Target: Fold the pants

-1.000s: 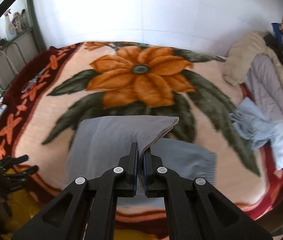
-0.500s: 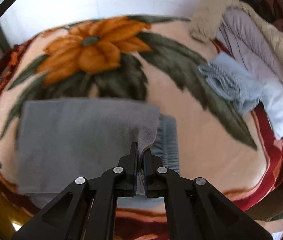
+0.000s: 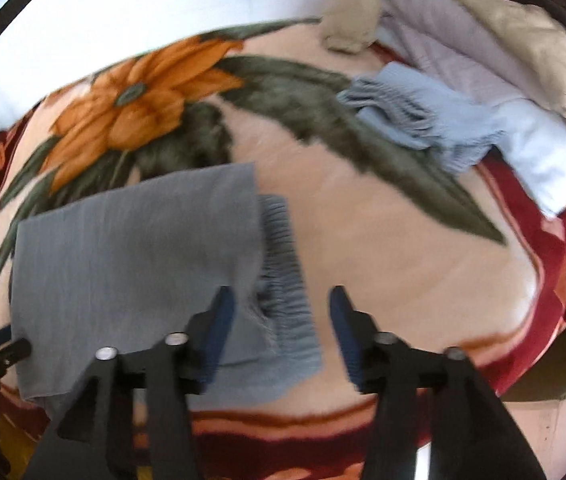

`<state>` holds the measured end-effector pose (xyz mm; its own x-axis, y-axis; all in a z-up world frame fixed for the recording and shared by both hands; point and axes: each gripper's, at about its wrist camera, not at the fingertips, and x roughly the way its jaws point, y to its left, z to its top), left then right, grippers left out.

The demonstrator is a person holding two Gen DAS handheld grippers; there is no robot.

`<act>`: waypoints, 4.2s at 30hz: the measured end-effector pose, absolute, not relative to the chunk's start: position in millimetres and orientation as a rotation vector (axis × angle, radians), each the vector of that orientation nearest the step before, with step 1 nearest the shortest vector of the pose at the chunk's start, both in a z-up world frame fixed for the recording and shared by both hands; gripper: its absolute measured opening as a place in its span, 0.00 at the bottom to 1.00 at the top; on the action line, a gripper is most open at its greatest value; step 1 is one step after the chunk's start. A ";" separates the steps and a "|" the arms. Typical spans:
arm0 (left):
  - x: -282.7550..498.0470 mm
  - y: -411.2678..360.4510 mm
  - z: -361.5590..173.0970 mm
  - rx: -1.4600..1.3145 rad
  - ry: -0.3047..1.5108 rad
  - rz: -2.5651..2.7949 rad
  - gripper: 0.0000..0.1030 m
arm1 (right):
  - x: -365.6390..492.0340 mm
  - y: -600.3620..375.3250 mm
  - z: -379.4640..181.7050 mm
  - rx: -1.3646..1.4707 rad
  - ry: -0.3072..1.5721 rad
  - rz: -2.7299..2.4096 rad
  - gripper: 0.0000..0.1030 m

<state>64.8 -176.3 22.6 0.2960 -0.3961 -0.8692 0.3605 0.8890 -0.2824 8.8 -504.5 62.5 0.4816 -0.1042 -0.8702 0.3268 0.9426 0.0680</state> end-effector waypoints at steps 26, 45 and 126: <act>71.6 -157.3 59.3 -0.127 1.122 -0.565 0.16 | 0.6 -468.9 32.7 0.602 1.024 -0.025 0.19; 71.4 23.8 45.3 -0.200 1.143 -0.223 0.30 | 21.9 -315.2 41.5 0.304 1.185 0.062 0.28; 7.6 13.5 54.4 -0.079 1.172 -0.230 0.58 | 6.4 -253.4 26.7 0.227 1.107 0.130 0.29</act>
